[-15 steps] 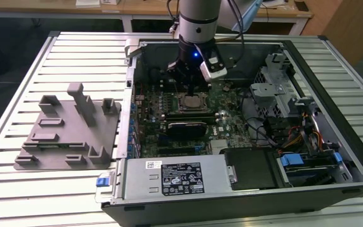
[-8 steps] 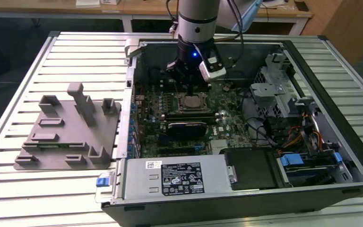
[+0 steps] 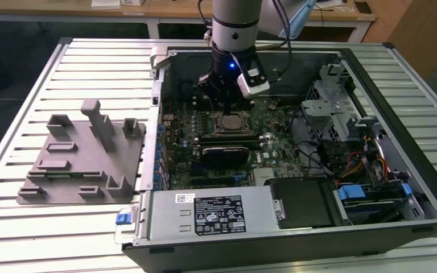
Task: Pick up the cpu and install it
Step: 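Install the first cpu locking lever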
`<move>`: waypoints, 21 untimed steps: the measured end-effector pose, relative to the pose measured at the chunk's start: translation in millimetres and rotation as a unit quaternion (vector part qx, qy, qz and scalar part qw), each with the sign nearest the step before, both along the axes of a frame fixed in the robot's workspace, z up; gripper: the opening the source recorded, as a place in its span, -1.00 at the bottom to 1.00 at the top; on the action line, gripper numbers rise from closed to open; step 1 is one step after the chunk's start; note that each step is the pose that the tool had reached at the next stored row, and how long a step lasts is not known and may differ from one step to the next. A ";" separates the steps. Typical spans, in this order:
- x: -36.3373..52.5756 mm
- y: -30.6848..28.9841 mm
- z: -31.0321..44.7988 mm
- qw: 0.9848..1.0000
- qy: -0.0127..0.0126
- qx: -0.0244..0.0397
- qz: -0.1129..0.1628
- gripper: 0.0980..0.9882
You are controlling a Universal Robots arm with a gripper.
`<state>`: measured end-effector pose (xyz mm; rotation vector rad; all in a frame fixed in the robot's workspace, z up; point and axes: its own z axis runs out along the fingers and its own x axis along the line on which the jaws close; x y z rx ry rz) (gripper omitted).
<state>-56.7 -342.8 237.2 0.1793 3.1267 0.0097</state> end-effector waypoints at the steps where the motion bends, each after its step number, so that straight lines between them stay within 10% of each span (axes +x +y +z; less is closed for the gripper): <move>1: -0.6 0.0 0.0 1.000 0.000 0.000 0.000 -0.98; 21: -26.1 0.0 0.0 1.000 0.000 0.000 0.000 -0.98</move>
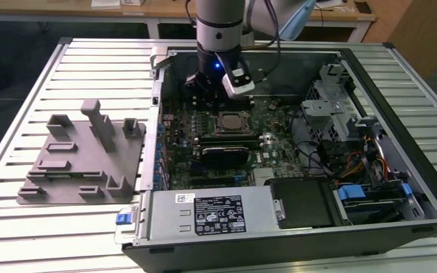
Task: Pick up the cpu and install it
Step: 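Install the first cpu locking lever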
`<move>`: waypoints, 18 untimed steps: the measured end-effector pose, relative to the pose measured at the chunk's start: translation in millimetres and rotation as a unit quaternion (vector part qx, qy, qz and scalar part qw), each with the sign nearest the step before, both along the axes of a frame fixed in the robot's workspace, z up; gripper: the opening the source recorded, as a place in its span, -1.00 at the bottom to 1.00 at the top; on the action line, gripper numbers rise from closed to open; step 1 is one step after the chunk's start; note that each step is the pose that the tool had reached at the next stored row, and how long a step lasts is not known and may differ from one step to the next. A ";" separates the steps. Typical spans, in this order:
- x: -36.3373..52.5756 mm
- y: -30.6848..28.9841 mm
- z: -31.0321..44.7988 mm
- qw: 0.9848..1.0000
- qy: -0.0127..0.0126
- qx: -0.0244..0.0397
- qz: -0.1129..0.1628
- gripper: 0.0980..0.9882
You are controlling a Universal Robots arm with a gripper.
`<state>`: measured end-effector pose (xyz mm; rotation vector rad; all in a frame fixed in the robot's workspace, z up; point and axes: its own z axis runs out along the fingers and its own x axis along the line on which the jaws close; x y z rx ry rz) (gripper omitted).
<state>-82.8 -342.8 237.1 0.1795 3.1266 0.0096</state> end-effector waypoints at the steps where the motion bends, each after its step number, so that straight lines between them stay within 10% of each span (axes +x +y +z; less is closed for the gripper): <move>1: -1.6 0.0 0.0 1.000 0.000 0.000 0.000 -0.98; 18: -20.2 0.0 0.0 1.000 0.000 0.007 0.000 -0.98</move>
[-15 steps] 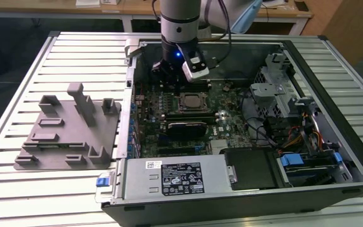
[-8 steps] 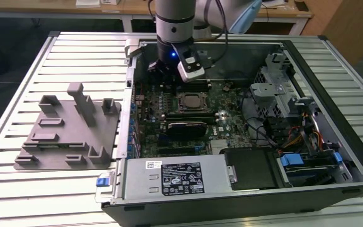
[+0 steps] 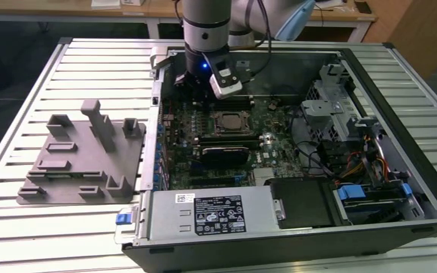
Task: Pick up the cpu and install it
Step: 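Install the first cpu locking lever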
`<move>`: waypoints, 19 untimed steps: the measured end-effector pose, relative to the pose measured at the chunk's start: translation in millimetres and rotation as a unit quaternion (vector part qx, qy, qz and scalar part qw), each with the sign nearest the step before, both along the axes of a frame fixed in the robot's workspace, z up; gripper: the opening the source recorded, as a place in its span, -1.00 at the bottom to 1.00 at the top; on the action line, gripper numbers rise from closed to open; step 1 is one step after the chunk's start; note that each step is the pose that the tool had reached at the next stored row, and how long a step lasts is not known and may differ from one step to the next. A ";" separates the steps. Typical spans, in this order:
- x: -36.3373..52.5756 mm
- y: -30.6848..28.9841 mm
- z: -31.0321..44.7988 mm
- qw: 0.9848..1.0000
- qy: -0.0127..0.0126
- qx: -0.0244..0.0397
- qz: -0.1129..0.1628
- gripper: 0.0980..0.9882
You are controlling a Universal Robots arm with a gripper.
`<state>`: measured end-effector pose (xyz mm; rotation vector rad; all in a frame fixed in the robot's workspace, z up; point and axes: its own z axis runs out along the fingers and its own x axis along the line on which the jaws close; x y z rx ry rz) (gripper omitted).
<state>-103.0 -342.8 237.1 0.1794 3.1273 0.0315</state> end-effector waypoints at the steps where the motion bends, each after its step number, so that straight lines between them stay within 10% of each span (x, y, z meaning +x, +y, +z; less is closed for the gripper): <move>1: -0.3 0.0 0.0 1.000 0.000 0.005 0.000 -0.98; 3: -0.5 0.0 0.0 1.000 0.000 0.018 0.000 -0.98; 12: -0.9 -0.1 9.8 1.000 -0.006 0.025 0.000 -0.98; 16: -3.1 -0.1 9.9 0.999 -0.007 0.052 0.000 -0.98; 19: -7.8 -0.1 9.8 0.998 -0.007 0.061 0.000 -0.98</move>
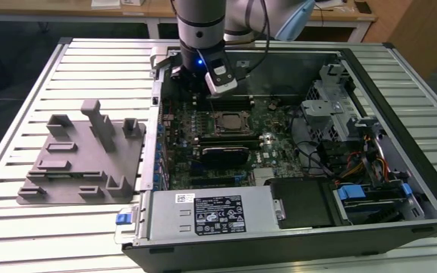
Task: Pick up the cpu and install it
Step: 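Install the first cpu locking lever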
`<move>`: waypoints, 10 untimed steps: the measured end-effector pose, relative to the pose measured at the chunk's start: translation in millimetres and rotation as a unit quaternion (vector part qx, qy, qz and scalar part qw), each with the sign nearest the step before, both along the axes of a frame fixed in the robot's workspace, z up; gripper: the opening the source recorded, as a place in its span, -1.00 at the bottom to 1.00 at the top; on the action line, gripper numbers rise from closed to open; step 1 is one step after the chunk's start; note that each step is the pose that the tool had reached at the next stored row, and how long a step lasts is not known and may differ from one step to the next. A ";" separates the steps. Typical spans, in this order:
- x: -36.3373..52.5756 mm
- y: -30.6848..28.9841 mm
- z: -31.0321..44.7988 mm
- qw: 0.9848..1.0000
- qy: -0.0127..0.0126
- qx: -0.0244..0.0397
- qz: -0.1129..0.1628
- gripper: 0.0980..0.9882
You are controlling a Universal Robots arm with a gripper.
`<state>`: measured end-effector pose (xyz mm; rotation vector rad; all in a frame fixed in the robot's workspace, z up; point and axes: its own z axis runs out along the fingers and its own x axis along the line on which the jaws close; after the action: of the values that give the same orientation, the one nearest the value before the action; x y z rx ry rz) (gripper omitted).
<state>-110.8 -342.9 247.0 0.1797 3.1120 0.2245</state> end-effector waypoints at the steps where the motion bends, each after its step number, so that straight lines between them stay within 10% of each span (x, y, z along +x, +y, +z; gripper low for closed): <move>1: -1.0 0.0 0.0 1.000 0.000 0.004 0.000 -0.98; 7: -3.1 -0.1 0.0 0.999 0.000 0.046 0.000 -0.98; 10: -3.1 0.0 -0.1 0.999 0.000 0.048 0.000 -0.98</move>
<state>-113.9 -343.0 246.9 0.1812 3.1030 0.3738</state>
